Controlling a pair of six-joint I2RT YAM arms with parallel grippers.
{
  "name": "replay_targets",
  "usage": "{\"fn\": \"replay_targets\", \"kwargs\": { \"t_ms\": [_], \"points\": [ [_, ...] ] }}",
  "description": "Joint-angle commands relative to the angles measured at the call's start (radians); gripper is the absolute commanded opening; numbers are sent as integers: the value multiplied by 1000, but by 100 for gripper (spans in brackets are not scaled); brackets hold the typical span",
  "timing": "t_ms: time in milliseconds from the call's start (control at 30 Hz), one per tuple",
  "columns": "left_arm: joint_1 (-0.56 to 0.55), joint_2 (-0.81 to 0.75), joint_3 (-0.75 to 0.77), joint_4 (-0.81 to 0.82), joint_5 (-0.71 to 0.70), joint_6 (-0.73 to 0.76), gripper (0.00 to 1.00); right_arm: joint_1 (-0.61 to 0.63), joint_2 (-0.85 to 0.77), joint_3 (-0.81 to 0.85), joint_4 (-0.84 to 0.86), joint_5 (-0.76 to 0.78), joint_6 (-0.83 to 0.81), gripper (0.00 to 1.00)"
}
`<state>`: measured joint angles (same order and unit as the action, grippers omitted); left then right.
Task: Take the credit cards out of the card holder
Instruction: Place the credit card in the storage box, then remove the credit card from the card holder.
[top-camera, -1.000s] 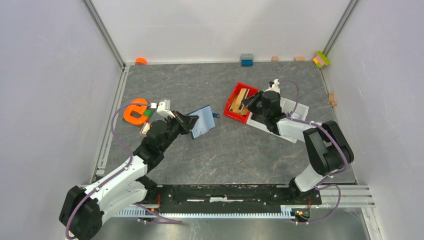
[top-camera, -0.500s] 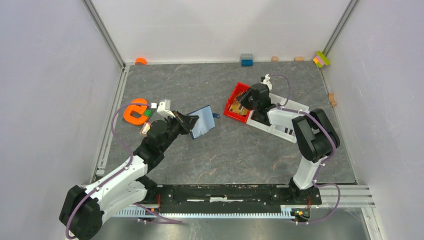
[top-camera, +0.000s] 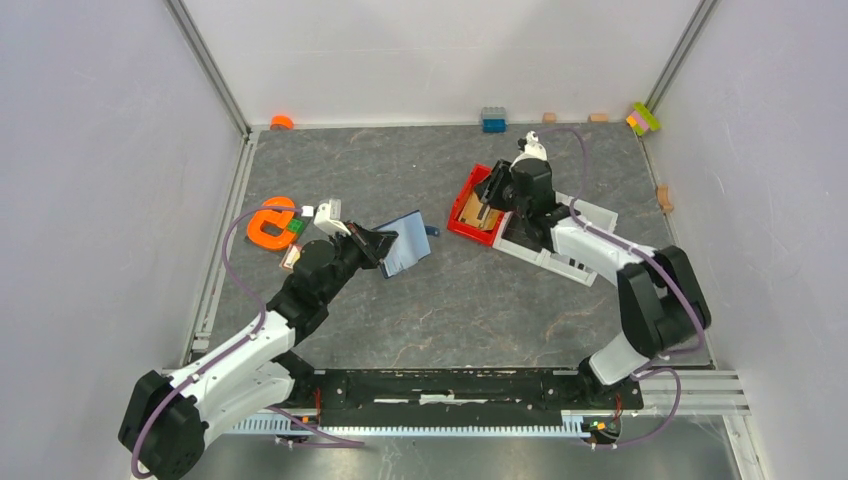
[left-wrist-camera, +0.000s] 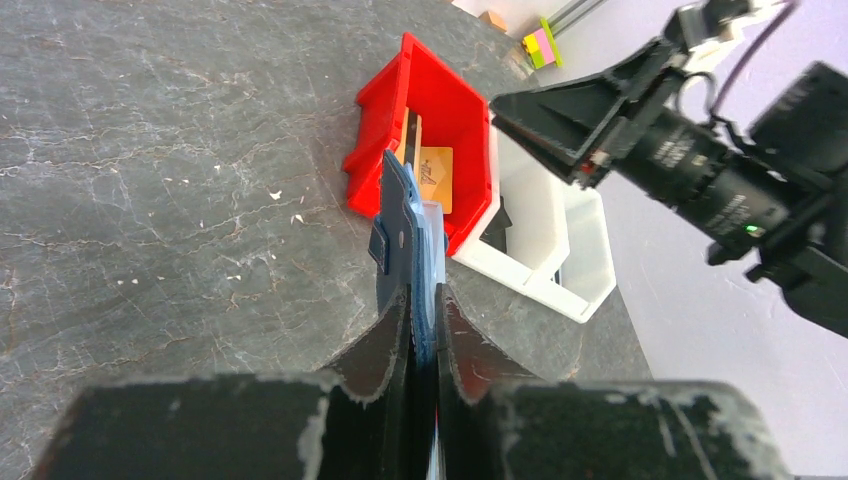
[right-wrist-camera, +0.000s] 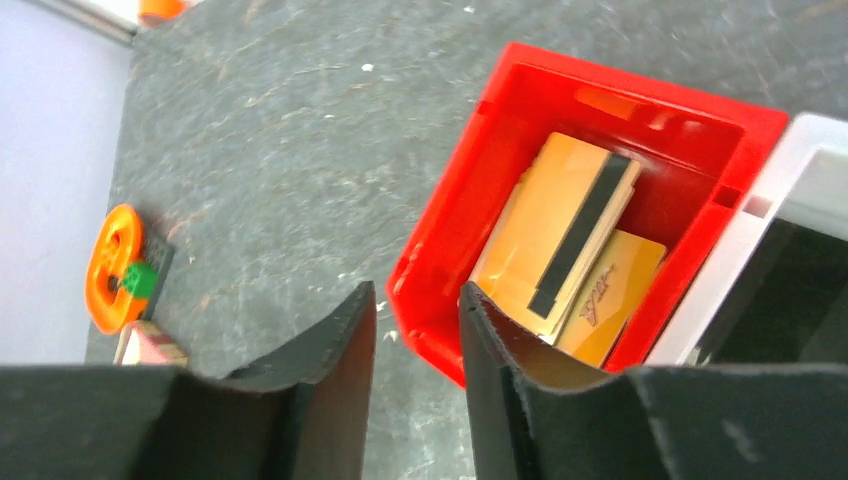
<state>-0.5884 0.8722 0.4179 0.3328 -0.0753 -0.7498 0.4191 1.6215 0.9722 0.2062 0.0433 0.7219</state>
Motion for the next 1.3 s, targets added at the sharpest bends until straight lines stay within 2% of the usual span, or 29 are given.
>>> {"fn": "replay_targets", "kwargs": {
  "t_ms": [0, 67, 167, 200, 300, 367, 533, 767, 1033, 1267],
  "points": [
    [4, -2, -1, 54, 9, 21, 3, 24, -151, -53, -14, -92, -196, 48],
    [4, 2, -5, 68, 20, 19, 3, 24, -228, -150, 67, -149, -199, 58],
    [4, 15, -14, 109, 52, 11, 3, 28, -321, -257, 162, -245, -210, 67],
    [4, 22, -16, 123, 62, 8, 3, 34, -344, -280, 162, -264, -216, 70],
    [4, 61, -15, 162, 106, 2, 3, 71, -397, -331, 152, -290, -256, 91],
    [4, 93, -7, 189, 150, -6, 3, 103, -439, -373, 152, -265, -280, 98],
    [4, 156, 22, 233, 256, -12, 3, 180, -551, -461, 191, -171, -353, 98],
    [2, 221, 49, 270, 330, -31, 8, 207, -615, -517, 251, -246, -393, 94],
    [2, 367, 43, 381, 357, -142, 8, 249, -511, -443, 189, -281, -383, 94],
    [2, 536, 108, 295, 316, -148, 2, 262, -391, -395, 110, -238, -368, 95]
  ]
}}
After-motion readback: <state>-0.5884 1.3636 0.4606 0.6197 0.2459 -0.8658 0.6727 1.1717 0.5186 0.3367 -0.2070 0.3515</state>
